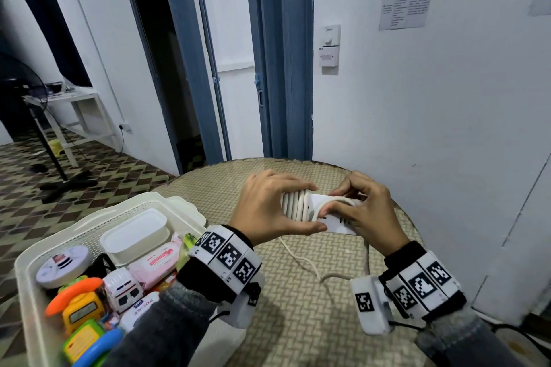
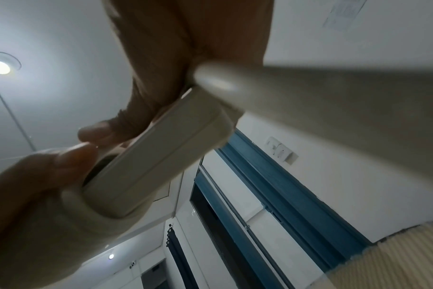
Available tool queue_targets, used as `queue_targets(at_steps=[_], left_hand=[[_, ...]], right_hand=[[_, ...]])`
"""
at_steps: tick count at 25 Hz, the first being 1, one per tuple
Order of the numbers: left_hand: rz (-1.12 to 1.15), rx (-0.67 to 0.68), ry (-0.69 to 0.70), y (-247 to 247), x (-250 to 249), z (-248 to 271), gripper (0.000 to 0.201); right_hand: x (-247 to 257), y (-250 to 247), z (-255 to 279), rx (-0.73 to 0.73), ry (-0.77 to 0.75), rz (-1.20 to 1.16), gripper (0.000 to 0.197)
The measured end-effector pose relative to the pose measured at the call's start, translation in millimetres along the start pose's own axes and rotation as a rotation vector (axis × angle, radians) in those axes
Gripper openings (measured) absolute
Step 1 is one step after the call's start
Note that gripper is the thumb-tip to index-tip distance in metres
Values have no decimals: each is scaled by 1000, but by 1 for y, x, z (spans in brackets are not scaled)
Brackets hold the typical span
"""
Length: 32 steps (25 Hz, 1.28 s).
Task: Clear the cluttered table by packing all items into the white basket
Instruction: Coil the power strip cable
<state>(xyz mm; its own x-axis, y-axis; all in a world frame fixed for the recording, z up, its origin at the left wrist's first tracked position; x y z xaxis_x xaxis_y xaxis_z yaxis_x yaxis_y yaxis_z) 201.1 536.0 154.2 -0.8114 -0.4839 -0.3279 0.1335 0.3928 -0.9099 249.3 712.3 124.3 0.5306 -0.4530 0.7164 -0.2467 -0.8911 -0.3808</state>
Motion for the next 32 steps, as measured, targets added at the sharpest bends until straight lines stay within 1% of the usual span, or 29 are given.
queue_targets(at_steps=[2,3,4,5,7,8,9,10,12,13,15,17,18,19,21,22,25,26,29,30,32], left_hand=[[27,-44,5,-3,3,1,63],[37,-78,0,-5,5,2,59],[53,-119,-12,-6,9,2,55],[75,-162,-30,-8,12,4,53],[103,-216,-72,-12,19,6,53],[102,-221,-86,-14,23,7,54],[99,-216,-94,-16,26,8,54],[102,-210,-94,-16,28,9,54],[126,-207,-81,-15,29,11,52],[148,-211,-67,-14,27,12,51],[248,-210,-20,-11,22,12,50],[388,-198,17,-10,17,11,53],[436,-194,25,-10,15,10,54],[461,-198,29,-11,14,9,55],[474,-222,28,-14,16,6,53],[482,-237,20,-14,17,6,50],[543,-275,-16,-12,22,7,38],[561,-285,-34,-10,24,8,35],[624,-366,-103,-7,31,11,30],[617,-397,-128,-7,33,12,29],[509,-437,-150,-7,35,12,28]], right_hand=[[3,-1,1,13,41,-61,29],[3,-1,2,14,69,-110,31],[0,-1,5,25,118,-175,38],[-6,1,9,71,182,-245,50],[-20,5,23,248,285,-358,77],[-25,4,28,308,290,-387,80],[-28,-2,31,305,262,-402,72],[-27,-10,31,233,221,-402,58],[-19,-31,25,1,125,-359,28],[-15,-38,21,-84,88,-308,21],[-12,-42,9,-140,50,-175,15],[-13,-35,1,-123,34,-81,19],[-17,-27,1,-96,42,-101,24],[-21,-16,2,-68,63,-167,29],[-29,11,12,-19,122,-304,28],[-32,24,18,18,151,-343,29],[-38,56,35,222,181,-402,31],[-39,61,40,259,181,-417,31],[-41,63,53,250,193,-367,19],[-40,63,58,253,197,-334,16],[-26,61,60,268,163,-229,11]])
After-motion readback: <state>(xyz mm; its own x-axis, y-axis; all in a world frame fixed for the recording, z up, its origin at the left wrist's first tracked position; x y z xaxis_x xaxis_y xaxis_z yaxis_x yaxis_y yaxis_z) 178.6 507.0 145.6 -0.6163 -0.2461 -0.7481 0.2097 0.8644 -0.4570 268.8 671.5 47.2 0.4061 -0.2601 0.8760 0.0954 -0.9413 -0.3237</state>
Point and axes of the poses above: each hand's wrist, its own z-axis away from the middle knuckle, its own y-axis out of the palm, x = y × z, the point moved 4 cm from there along -z, towards the middle knuckle, and after that the axes turned 15 degrees about x, right-handed, at the moved point
